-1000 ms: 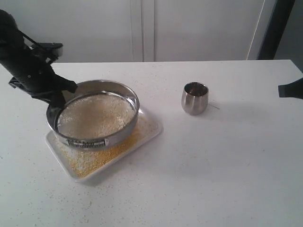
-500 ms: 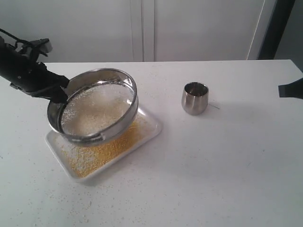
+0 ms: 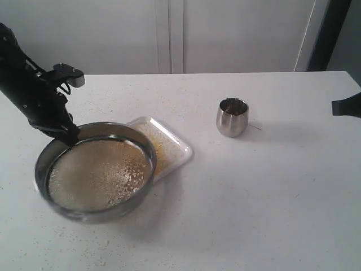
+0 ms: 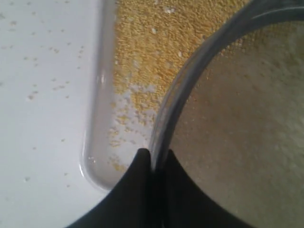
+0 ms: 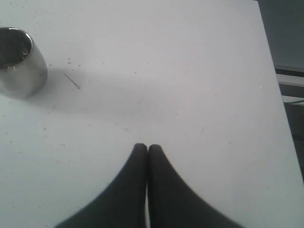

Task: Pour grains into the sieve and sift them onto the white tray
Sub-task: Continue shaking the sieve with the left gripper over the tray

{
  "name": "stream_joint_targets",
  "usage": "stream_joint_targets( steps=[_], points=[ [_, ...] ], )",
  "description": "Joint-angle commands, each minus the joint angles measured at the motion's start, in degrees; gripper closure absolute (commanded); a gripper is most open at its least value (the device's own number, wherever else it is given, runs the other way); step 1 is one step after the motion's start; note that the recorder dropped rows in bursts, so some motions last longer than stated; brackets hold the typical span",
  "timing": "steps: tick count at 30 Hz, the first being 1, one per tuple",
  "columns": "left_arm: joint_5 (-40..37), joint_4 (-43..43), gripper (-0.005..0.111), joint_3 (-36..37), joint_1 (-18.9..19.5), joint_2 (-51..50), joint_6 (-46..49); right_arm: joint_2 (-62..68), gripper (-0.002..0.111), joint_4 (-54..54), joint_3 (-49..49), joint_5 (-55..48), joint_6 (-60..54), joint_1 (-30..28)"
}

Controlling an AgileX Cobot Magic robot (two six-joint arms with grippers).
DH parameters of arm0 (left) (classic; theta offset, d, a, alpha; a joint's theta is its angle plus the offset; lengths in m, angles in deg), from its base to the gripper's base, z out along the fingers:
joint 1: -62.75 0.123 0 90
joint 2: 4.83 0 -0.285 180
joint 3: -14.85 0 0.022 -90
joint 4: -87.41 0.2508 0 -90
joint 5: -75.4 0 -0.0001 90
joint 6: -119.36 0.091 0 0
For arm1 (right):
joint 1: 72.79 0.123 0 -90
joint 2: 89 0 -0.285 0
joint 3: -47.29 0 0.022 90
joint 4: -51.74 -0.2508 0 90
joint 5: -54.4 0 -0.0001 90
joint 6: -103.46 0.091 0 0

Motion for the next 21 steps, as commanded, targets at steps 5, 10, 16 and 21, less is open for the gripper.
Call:
stream_joint_targets(
  steps=[5,10,16,21],
  points=[
    [-6.5,-8.6,0.107,-0.3,-0.9,1.7,10.3,-0.4,0.108,-0.3,0.2,0.4,0.3,0.0],
    [-1.6,1.9,0.107,-0.3,1.2,1.6,-32.6,-0.4,0.108,-0.3,0.2,0.4,0.3,0.0],
    [-7.3,-3.8,0.107,-0.3,-2.5,1.8,2.5,-0.4,0.108,-0.3,0.2,0.4,0.3,0.0],
    [-5.5,-4.8,0.107,-0.3,-2.5,1.8,5.0,-0.4,0.108,-0.3,0.2,0.4,0.3,0.0]
  ],
)
